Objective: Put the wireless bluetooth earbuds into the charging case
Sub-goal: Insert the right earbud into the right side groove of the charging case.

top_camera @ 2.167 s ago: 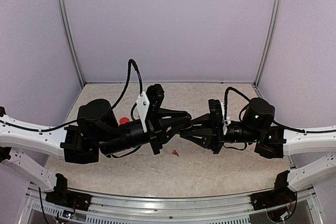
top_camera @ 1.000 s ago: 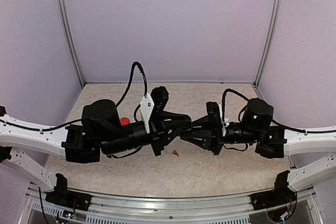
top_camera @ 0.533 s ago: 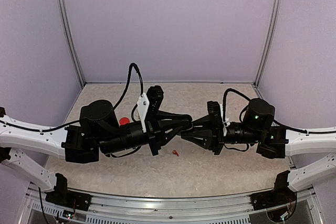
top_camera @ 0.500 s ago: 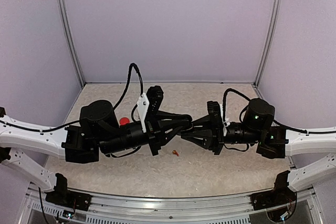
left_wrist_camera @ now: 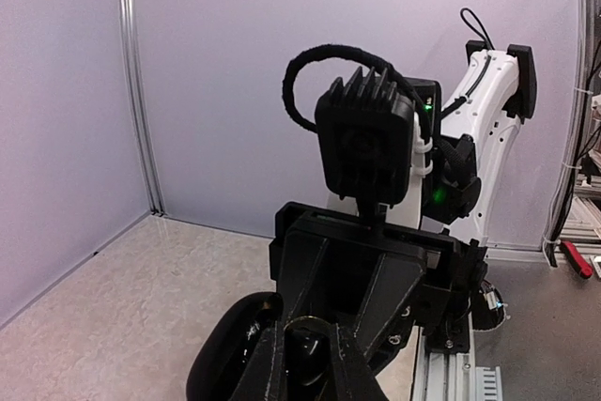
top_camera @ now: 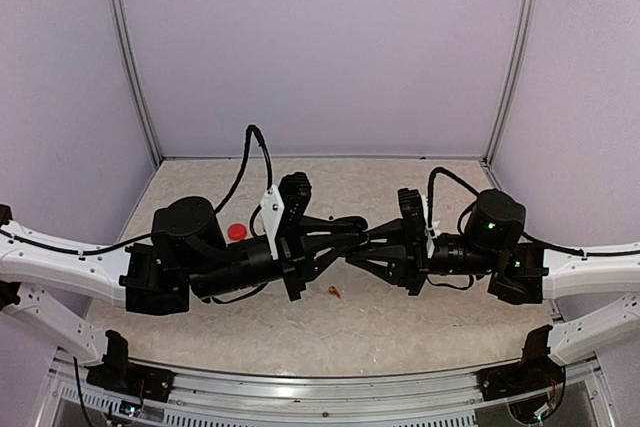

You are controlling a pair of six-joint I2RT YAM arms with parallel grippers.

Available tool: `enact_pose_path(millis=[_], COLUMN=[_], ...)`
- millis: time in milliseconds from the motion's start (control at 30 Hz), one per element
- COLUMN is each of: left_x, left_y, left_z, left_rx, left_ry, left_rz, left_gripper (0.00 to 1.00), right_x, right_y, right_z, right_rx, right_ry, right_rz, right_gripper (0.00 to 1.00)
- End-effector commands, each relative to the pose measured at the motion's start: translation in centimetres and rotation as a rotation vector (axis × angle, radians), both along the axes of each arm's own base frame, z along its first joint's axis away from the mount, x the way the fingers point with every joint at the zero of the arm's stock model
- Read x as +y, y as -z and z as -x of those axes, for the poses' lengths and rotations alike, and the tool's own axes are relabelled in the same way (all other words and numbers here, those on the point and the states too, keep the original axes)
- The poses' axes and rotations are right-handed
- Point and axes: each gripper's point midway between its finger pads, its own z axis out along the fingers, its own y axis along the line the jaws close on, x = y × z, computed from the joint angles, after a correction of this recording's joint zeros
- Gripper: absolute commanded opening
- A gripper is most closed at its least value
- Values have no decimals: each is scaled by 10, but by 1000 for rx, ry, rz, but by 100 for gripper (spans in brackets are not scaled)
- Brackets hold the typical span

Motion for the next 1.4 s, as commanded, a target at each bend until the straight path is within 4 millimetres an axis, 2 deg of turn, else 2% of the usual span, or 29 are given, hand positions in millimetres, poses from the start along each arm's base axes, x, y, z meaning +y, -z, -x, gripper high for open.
enact_pose_path(millis=[0, 233, 767, 1367], left_x=[-1, -2, -1, 6], left_y=[41, 39, 45, 44], left_z=[1, 0, -6, -23], left_rx=[-4, -15, 66, 65], left_ry=[-5, -5, 22, -77], left_rz=[-138, -147, -160, -185], left_gripper=[0, 0, 0, 25], right_x=[-6, -1, -2, -6], right_y=[-45, -39, -44, -42], right_z=[11, 14, 20, 15], right_rx=[-73, -125, -175, -151], right_ry=[-30, -59, -85, -46], right_rz=[-148, -106, -104, -111], right_gripper=[0, 0, 0, 0])
